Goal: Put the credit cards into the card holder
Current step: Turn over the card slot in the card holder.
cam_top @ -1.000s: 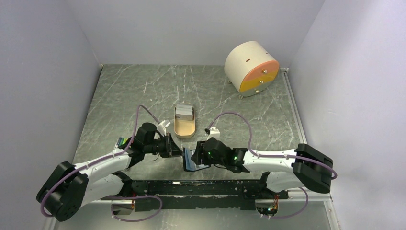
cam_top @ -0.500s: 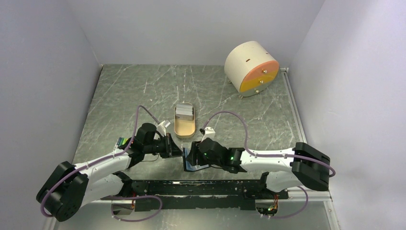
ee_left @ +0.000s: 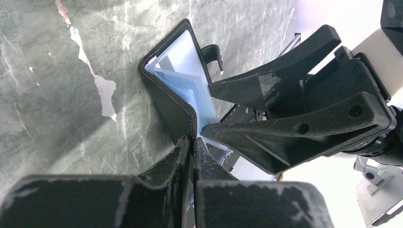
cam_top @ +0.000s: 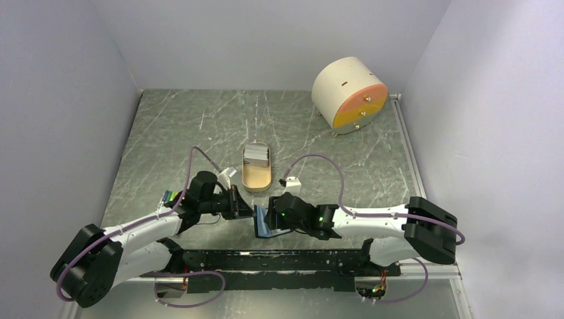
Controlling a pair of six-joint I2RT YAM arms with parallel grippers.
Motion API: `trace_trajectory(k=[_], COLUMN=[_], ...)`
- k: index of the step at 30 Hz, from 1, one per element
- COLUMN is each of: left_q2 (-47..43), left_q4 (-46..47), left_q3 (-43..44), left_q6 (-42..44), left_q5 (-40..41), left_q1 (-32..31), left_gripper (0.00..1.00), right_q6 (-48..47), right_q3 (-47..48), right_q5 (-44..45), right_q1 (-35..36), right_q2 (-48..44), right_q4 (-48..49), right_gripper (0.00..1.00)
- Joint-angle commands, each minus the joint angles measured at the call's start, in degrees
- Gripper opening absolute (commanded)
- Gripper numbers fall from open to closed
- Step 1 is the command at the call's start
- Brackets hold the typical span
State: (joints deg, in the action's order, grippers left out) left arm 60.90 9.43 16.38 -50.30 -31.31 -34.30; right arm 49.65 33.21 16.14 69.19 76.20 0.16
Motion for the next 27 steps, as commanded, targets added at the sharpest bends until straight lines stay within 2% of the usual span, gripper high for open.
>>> trace_trajectory(k=[1, 10, 20, 27], left_q2=[0.60, 1.32, 0.54, 1.41], left_q4=[1.07, 0.10, -1.95, -3.69], left_q3=[-0.62, -0.25, 0.52, 1.23], left_q6=[0.13, 1.18, 2.14, 3.96], left_q5=[-1.57, -1.13, -1.10, -1.59], left_q1=[0.28, 0.35, 0.29, 0.26], left_gripper=[0.09, 0.09, 0.09, 0.09], right_q6=[-0.54, -0.52, 0.04, 0.94], right_q3=[-0.07, -2.61, -2.27, -4.37], right_q5=[3.72, 3.41, 6.46, 9.13], right_q1=[0.20, 0.07, -0.27, -1.29], right_q2=[-2.41, -4.61, -5.09, -9.18], right_q4=[-3.79, -2.23, -7.58, -11.56], right_gripper=[0.54, 0.54, 0.54, 0.54])
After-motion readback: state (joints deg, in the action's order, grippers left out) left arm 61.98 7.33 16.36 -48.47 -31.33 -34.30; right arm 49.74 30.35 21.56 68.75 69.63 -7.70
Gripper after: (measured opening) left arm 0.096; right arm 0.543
